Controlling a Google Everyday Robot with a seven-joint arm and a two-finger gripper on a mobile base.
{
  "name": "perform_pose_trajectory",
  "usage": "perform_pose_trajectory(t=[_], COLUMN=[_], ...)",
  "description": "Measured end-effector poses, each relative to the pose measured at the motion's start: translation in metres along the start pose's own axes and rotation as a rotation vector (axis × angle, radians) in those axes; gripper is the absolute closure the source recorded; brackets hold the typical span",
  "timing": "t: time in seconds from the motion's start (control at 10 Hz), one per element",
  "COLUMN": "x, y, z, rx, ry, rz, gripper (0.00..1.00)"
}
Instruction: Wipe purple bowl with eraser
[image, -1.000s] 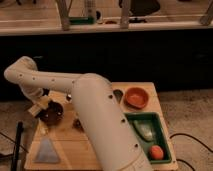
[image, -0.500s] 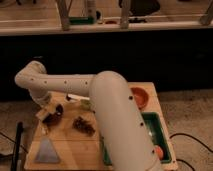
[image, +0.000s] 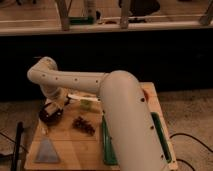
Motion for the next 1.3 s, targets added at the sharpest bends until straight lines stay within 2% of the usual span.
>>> perform_pose_trajectory(t=[0.3, 0.6, 0.8, 0.9, 1.3], x=[-0.010, -0.046, -0.057, -0.055, -0.008], y=[-0.041, -0.059, -0.048, -0.042, 0.006], z=[0.005, 0.017, 0.022, 0.021, 0.016], rx=[0.009, -0.011, -0.029, -0.023, -0.026], ry=[0.004, -0.024, -0.034, -0.043, -0.039], rz=[-0.029, -0.119, -0.148, -0.142, -0.041], gripper=[1.00, 1.00, 1.00, 1.00, 1.00])
